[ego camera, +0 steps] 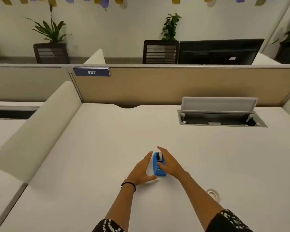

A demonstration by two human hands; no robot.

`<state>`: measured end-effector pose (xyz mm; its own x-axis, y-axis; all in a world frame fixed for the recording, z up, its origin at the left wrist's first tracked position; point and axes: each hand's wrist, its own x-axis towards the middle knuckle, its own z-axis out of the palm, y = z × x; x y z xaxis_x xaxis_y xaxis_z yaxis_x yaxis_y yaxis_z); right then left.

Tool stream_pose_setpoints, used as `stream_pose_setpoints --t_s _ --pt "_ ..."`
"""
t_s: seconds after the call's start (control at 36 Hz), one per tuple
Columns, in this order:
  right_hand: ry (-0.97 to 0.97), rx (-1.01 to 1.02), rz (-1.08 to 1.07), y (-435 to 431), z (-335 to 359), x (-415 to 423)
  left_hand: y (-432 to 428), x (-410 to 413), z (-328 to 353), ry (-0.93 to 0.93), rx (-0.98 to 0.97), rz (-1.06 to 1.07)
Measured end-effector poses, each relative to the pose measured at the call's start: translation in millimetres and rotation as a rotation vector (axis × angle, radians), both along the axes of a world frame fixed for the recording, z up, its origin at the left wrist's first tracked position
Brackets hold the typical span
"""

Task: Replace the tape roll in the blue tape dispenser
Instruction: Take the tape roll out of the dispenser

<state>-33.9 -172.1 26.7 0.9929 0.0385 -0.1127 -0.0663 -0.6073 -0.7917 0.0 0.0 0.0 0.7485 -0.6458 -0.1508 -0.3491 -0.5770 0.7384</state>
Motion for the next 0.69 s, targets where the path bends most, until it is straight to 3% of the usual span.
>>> stream_pose_setpoints --t_s 0.28,0.69 --pt "-0.051 -0.246 -0.015 5 -5 14 -23 5 -10 0.038 -0.101 0.053" --pt "-0.017 -0.437 0.018 5 -9 26 -29 5 -30 0.058 -0.209 0.128"
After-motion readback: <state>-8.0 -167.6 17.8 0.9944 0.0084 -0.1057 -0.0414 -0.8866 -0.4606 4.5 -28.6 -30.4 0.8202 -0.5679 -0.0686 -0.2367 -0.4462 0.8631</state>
